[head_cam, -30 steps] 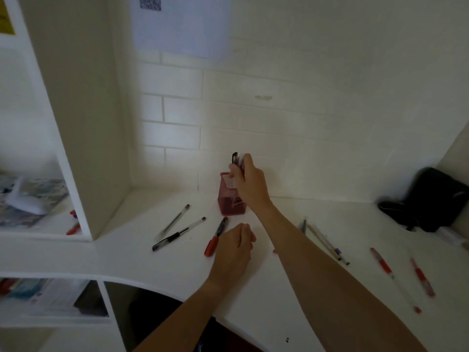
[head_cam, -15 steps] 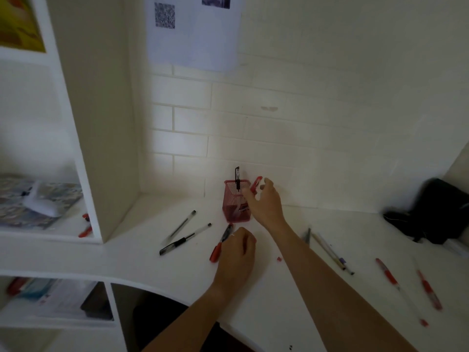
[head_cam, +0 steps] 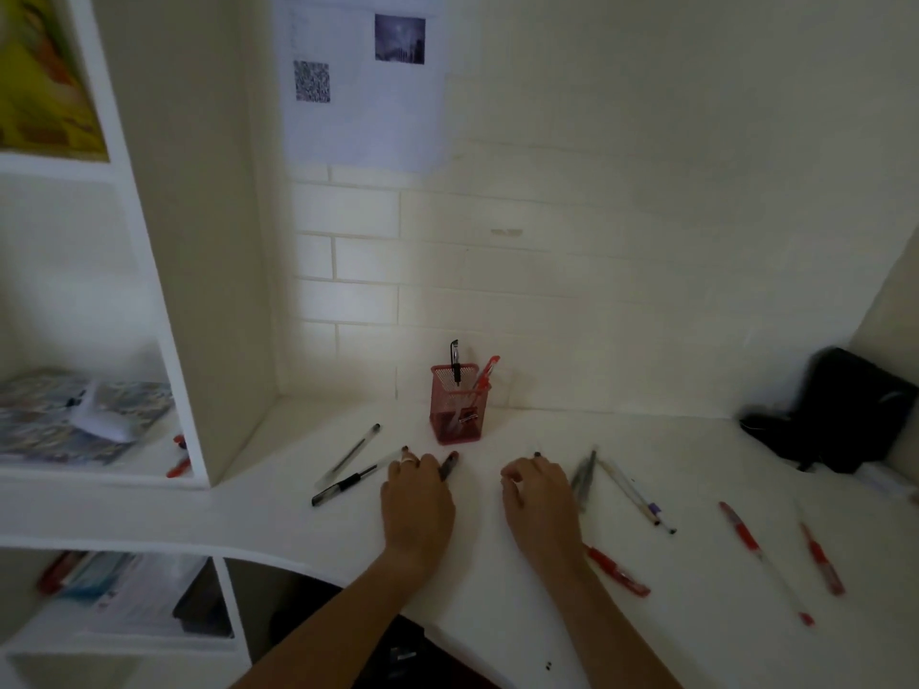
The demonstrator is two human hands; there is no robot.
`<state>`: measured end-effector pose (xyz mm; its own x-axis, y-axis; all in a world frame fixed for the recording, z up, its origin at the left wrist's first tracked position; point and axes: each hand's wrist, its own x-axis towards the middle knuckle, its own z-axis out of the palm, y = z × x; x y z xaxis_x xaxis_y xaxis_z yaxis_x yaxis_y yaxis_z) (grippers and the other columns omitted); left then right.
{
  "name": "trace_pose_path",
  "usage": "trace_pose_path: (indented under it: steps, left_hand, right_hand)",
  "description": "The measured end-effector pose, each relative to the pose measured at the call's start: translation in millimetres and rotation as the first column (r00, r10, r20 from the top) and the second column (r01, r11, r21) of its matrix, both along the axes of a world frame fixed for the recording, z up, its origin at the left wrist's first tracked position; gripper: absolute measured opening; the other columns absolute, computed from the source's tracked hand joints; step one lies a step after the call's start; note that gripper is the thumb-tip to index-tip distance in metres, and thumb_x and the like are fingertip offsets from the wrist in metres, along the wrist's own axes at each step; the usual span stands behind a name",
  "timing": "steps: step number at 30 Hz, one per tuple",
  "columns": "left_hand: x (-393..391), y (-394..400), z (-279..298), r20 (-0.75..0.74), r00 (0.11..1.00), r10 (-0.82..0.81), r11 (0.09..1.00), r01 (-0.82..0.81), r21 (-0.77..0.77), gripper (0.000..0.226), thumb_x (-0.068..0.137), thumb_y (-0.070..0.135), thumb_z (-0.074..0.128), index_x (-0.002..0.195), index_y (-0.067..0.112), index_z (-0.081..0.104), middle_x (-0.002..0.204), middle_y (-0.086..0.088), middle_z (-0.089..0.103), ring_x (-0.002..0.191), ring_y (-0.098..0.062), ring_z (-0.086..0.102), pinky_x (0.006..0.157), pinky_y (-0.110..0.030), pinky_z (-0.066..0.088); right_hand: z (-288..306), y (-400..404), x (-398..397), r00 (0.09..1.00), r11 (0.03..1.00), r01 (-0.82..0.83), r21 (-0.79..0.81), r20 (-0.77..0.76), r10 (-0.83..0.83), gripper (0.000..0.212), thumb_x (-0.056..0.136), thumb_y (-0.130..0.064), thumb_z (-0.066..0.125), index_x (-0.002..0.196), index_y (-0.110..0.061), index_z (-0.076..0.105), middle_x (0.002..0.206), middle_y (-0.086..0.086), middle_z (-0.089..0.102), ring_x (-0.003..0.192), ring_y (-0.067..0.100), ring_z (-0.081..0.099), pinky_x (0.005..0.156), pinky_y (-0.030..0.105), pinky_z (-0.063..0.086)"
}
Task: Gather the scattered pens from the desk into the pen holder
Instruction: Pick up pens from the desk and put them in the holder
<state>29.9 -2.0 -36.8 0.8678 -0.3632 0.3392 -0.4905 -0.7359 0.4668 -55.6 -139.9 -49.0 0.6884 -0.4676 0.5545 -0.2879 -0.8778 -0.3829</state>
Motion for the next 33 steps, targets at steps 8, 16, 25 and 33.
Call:
trace_pose_path:
  steps: [8, 16, 25, 33]
  left_hand:
    - [-12, -10, 0, -0.023, 0.986, -0.163, 0.920, 0.143, -0.366, 0.009, 0.096, 0.017, 0.061, 0.101, 0.019, 0.067, 0.091, 0.001, 0.063, 0.087, -0.017, 0.058, 0.075, -0.026, 0.049]
    - [-21, -18, 5, -0.088, 0.931, -0.355, 0.751, 0.228, -0.619, 0.014, 0.092, 0.013, 0.068, 0.103, 0.018, 0.060, 0.091, 0.007, 0.069, 0.081, 0.002, 0.066, 0.067, -0.012, 0.052]
    - [25, -35, 40, 0.093, 0.994, -0.060, 0.886, 0.096, -0.454, 0.049, 0.088, 0.009, 0.068, 0.133, 0.019, 0.052, 0.129, -0.014, 0.043, 0.110, -0.024, 0.050, 0.087, -0.027, 0.054]
    - [53, -40, 52, 0.066, 0.984, -0.165, 0.908, 0.178, -0.379, 0.019, 0.093, -0.002, 0.055, 0.091, 0.017, 0.059, 0.116, -0.014, 0.055, 0.089, -0.020, 0.058, 0.058, 0.000, 0.043]
  right_hand:
    - [3, 11, -3, 0.977, 0.977, -0.211, -0.013, -0.002, 0.211, 0.026, 0.099, -0.024, 0.051, 0.123, -0.025, 0.061, 0.098, -0.005, 0.066, 0.088, 0.011, 0.057, 0.076, 0.021, 0.045]
    - [13, 14, -7, 0.934, 0.913, -0.346, 0.217, 0.169, 0.314, 0.031, 0.104, -0.025, 0.050, 0.132, -0.026, 0.063, 0.117, -0.010, 0.073, 0.102, -0.001, 0.067, 0.092, 0.018, 0.055]
    - [14, 10, -6, 0.931, 0.891, -0.287, 0.352, 0.319, 0.174, 0.032, 0.099, -0.008, 0.056, 0.124, -0.026, 0.059, 0.102, -0.003, 0.059, 0.070, 0.011, 0.067, 0.062, 0.028, 0.060]
    - [41, 13, -13, 0.892, 0.875, -0.267, 0.404, 0.447, 0.066, 0.018, 0.097, -0.008, 0.062, 0.106, -0.020, 0.053, 0.068, -0.002, 0.062, 0.056, 0.014, 0.058, 0.047, 0.011, 0.040]
